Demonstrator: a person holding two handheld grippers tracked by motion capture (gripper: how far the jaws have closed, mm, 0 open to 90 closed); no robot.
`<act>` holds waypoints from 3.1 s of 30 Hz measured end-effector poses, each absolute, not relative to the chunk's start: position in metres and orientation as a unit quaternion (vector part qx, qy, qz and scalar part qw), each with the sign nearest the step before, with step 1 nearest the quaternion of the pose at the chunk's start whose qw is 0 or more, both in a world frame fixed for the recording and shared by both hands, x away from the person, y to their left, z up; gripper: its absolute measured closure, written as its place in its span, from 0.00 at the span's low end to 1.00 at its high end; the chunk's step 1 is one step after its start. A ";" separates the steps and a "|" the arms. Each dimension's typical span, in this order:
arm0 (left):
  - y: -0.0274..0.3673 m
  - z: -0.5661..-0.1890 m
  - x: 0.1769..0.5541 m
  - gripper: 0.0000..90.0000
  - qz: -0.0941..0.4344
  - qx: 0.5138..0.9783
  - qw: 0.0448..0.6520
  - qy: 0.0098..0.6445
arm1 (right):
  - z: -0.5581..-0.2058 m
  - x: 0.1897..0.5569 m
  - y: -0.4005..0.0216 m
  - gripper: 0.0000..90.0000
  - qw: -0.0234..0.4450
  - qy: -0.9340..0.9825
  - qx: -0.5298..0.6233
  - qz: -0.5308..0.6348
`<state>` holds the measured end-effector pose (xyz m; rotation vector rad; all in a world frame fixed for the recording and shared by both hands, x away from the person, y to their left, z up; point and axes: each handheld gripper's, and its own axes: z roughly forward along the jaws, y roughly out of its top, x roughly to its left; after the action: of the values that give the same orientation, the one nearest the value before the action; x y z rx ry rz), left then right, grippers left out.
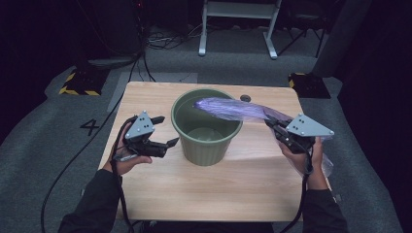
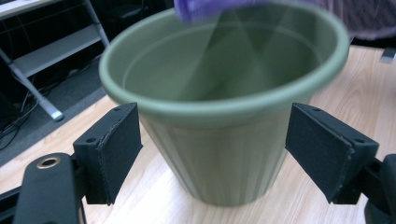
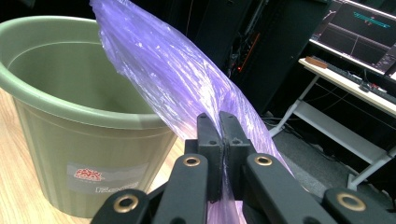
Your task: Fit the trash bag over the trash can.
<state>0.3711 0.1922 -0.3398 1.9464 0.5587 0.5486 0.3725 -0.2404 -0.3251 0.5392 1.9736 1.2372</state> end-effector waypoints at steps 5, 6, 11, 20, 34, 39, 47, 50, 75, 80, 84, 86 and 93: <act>0.186 -0.319 0.385 0.20 0.232 0.804 0.500 0.225 | -0.324 0.375 -0.235 1.00 0.364 0.771 0.205 0.481; 0.183 -0.314 0.392 0.20 0.232 0.804 0.499 0.226 | -0.324 0.376 -0.235 1.00 0.364 0.771 0.205 0.480; 0.172 -0.308 0.403 0.19 0.233 0.810 0.491 0.220 | -0.324 0.379 -0.232 1.00 0.362 0.774 0.203 0.478; 0.148 -0.294 0.415 0.19 0.234 0.814 0.495 0.197 | -0.319 0.385 -0.221 1.00 0.363 0.785 0.188 0.464; 0.110 -0.293 0.421 0.45 0.224 0.857 0.442 0.142 | -0.306 0.392 -0.205 0.99 0.353 0.796 0.161 0.465; 0.102 -0.299 0.422 0.60 0.198 0.870 0.433 0.124 | -0.306 0.392 -0.198 0.99 0.356 0.799 0.154 0.460; 0.086 -0.303 0.423 0.59 0.186 0.883 0.414 0.116 | -0.303 0.390 -0.191 1.00 0.374 0.779 0.156 0.478; 0.080 -0.304 0.423 0.59 0.184 0.888 0.406 0.110 | -0.302 0.389 -0.185 1.00 0.373 0.780 0.151 0.479; 0.071 -0.312 0.415 0.97 0.227 0.881 0.401 0.109 | -0.313 0.382 -0.159 0.64 0.358 0.788 0.136 0.483; 0.077 -0.315 0.417 0.98 0.230 0.874 0.408 0.127 | -0.317 0.378 -0.168 0.42 0.361 0.783 0.160 0.481; 0.083 -0.315 0.416 0.99 0.232 0.871 0.412 0.132 | -0.322 0.371 -0.179 0.35 0.361 0.788 0.172 0.468; 0.085 -0.315 0.416 0.99 0.234 0.871 0.412 0.133 | -0.324 0.368 -0.185 0.33 0.365 0.788 0.178 0.462; 0.099 -0.313 0.417 0.99 0.234 0.869 0.414 0.138 | -0.335 0.361 -0.210 0.34 0.365 0.789 0.198 0.452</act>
<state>0.4171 0.0987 -0.3132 2.1831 0.3478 0.5871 0.3608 -0.2097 -0.3345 0.5092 2.0305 1.1635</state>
